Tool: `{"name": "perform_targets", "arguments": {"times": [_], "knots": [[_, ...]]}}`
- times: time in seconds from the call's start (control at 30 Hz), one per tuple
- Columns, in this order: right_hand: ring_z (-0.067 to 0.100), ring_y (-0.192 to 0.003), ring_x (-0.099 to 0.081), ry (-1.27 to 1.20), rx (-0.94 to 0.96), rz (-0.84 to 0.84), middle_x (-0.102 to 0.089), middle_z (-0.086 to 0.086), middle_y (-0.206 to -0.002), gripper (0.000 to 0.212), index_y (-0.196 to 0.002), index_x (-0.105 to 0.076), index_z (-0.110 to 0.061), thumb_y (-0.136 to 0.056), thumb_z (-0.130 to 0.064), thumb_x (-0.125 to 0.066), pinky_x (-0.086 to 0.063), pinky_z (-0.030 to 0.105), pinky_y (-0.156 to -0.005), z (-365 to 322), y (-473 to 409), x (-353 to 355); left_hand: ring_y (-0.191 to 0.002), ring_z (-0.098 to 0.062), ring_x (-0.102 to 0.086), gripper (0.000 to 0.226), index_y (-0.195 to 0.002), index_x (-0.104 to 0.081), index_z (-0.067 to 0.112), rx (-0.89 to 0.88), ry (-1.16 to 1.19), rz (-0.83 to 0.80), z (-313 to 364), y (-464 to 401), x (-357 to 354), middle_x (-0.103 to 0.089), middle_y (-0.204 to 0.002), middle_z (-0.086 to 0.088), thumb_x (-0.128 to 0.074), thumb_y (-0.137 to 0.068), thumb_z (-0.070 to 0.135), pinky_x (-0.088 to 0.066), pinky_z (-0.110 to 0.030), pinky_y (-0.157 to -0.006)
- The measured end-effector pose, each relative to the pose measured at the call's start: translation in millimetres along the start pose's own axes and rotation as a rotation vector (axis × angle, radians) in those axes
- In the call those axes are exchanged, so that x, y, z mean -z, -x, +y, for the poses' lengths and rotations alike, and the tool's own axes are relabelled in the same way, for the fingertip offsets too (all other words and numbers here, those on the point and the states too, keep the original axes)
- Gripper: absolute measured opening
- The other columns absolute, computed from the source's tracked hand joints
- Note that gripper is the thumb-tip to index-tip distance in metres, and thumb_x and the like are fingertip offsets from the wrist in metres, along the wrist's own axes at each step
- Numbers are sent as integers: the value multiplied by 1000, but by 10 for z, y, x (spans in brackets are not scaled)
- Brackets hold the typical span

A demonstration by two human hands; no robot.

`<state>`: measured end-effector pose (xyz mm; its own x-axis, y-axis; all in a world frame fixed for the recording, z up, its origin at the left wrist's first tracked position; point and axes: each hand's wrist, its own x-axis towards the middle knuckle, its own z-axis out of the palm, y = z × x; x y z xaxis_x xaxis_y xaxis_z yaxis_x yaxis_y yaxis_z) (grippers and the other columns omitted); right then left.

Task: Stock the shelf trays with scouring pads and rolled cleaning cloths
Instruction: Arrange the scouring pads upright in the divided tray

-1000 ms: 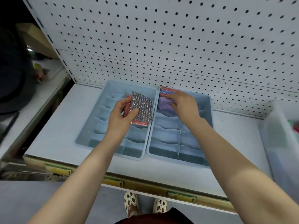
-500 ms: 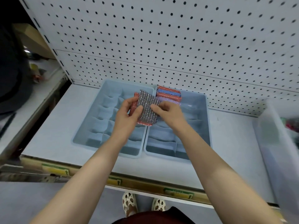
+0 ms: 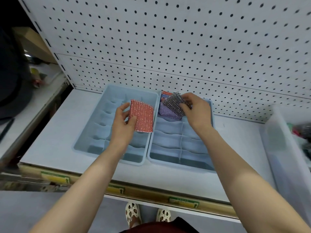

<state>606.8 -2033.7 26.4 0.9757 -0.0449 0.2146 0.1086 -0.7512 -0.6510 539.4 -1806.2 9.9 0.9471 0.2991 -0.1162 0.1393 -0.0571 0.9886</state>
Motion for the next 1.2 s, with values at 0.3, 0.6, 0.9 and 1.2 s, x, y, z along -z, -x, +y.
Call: {"name": "perform_targets", "arguments": {"times": [0.3, 0.6, 0.9, 1.2], "knots": [[36, -91, -63, 413, 298, -102, -72, 12, -97, 42, -110, -73, -15, -74, 6, -66, -47, 35, -68, 70, 36, -522, -110, -7, -55, 36, -129, -53, 24, -10, -47, -13, -24, 23, 36, -59, -123, 0, -56, -97, 9, -49, -41, -101], [17, -67, -57, 29, 30, -102, -61, -3, -69, 32, -78, -68, -14, -95, -39, -58, -35, 20, -54, -288, 235, -306, -116, -17, -57, 34, -123, -54, 31, -19, 3, -42, -15, 25, -54, -61, -120, 0, -56, -97, 10, -51, -47, -98], [21, -86, -67, -585, -446, -165, -71, 6, -97, 19, -103, -65, -9, -88, -18, -71, -58, 35, -81, -143, 395, -102, -113, -16, -58, 44, -133, -51, 23, -251, -349, -164, -146, 94, -302, -56, -129, -1, -60, -92, 8, -49, -37, -99], [32, -77, -65, 321, 288, 63, -70, 6, -93, 26, -101, -72, -14, -78, -3, -72, -50, 34, -59, -34, 136, -45, -118, -29, -53, 56, -144, -43, 13, -346, -791, -265, -222, 34, -388, -46, -141, -10, -58, -90, 14, -46, -42, -99]]}}
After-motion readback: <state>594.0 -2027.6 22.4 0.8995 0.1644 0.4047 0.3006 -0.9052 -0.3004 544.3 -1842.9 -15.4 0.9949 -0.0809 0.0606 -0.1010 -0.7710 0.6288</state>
